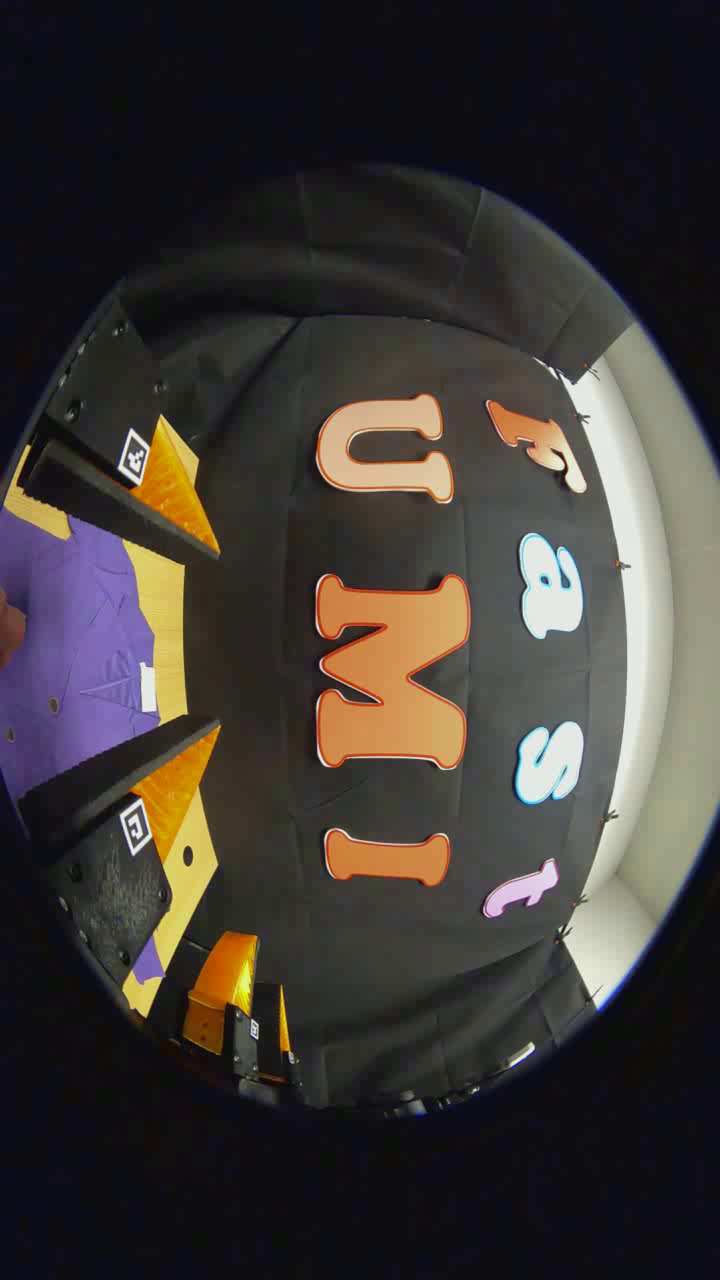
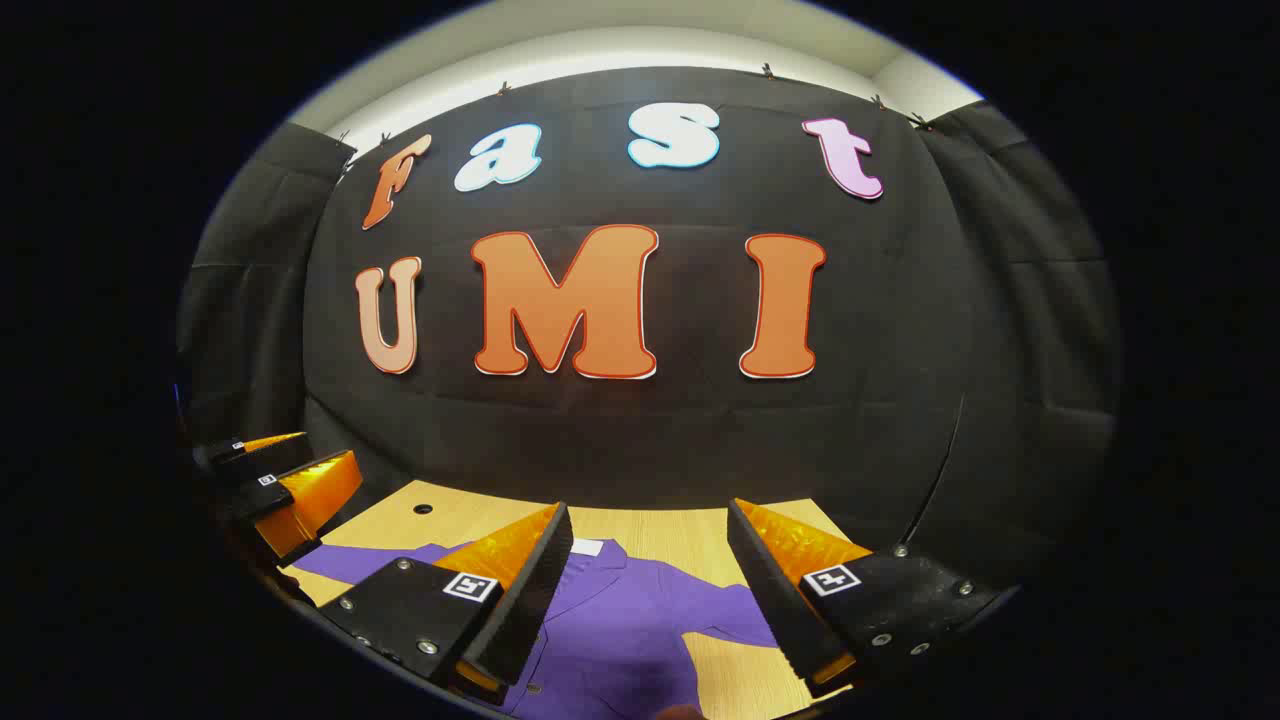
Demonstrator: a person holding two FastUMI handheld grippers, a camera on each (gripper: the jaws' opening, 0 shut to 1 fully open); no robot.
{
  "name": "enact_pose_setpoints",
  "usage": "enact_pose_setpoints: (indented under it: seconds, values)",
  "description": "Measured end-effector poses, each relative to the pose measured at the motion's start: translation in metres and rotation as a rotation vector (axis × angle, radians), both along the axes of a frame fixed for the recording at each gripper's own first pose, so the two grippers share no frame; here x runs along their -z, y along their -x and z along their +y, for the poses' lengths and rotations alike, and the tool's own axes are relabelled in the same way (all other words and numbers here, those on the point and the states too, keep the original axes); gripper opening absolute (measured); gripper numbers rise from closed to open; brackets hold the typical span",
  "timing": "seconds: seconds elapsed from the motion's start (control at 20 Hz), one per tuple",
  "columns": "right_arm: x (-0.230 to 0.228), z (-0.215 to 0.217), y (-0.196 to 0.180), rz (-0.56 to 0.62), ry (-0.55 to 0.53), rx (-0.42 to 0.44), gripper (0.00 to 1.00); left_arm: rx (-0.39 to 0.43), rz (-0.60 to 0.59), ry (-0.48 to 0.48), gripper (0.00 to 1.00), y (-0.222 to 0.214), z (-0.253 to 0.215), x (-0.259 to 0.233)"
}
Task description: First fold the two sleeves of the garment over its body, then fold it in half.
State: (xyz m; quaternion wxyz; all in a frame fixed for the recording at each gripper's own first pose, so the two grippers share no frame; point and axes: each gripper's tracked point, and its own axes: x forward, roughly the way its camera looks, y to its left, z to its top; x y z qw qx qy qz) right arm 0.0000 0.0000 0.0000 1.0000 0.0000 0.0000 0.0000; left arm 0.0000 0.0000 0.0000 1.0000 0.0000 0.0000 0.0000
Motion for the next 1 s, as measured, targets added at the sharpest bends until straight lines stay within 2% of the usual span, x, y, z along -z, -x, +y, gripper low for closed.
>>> enact_pose_setpoints:
  seconds: [0.55,0.6,0.65,1.0]
  values:
    - [0.011,-0.015,0.001,0.026,-0.005,0.033,0.95,0.035,0.002,-0.054,0.98,0.005,-0.017,0.005]
    - [0.011,-0.016,0.0,0.028,-0.008,0.034,1.0,0.033,0.004,-0.055,0.98,0.006,-0.017,0.006]
    - [0.012,-0.016,0.0,0.029,-0.012,0.033,0.95,0.031,0.006,-0.057,0.98,0.005,-0.016,0.005]
    - [0.019,-0.014,-0.001,0.043,-0.013,0.029,0.95,0.021,0.025,-0.073,0.97,0.011,-0.012,0.012]
